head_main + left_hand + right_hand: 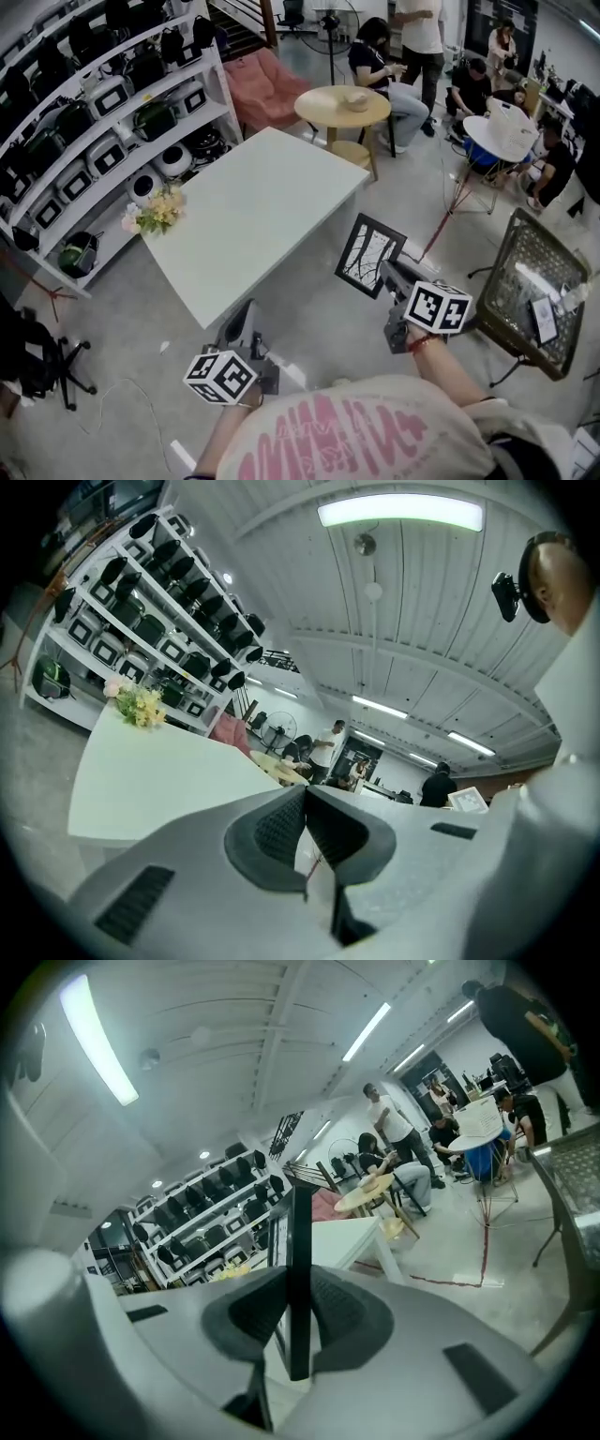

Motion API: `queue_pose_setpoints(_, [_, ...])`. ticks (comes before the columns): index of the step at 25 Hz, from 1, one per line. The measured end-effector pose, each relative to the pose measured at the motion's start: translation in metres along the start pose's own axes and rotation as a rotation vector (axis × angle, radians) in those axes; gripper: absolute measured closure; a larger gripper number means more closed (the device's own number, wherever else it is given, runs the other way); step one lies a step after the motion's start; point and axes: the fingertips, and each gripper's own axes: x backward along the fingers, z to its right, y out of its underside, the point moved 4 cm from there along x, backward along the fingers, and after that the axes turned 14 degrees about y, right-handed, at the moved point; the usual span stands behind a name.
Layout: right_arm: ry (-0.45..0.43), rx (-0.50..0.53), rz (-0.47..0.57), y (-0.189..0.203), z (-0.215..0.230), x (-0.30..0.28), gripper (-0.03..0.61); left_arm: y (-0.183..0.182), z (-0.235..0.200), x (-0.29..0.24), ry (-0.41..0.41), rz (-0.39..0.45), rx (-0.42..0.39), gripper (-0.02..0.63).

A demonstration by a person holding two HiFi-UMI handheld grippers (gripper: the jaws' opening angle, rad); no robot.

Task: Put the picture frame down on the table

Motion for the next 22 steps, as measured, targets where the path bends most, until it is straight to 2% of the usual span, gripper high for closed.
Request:
queue_pose_setpoints(7, [-0.038,0.017,0.013,-0.053,0.007,-0.071,0.497,-0.024,-0.032,-0.072,-0.013,0.043,-0.012,0.611])
queue_pose_setpoints(11, [-0.051,0.027,0.014,-0.066,0.016,-0.089,0.497,-0.019,-0.036,-0.097,-0.009,0.052,-0.015,0.611])
queue_pose_setpoints(16, [-0.053,0.009,-0.007,-0.063,0.024,-0.11,0.497,-0.007,-0.049,-0.117,-0.01,0.021,0.009,0.611])
queue_pose_setpoints(22, [-0.012,-0.046,-0.062,-0.047,0.039,-0.126,0.497,0.001,-0.061,-0.138,0.0,-0.032,0.033,0.611])
